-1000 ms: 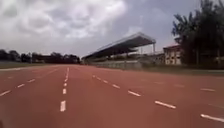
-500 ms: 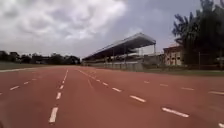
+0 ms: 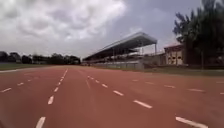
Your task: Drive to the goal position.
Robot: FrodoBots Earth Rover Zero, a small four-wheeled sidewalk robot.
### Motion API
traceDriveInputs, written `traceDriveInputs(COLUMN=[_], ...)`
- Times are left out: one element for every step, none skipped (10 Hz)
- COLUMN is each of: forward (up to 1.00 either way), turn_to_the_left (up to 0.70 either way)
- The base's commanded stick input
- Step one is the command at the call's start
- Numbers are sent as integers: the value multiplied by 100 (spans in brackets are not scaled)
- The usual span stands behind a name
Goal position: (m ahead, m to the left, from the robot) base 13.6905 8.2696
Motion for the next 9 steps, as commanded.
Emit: traceDriveInputs(forward=[60,60,60,60,60,60,60,60,60], turn_to_the_left=[0,0,0,0,0,0,9,15,15])
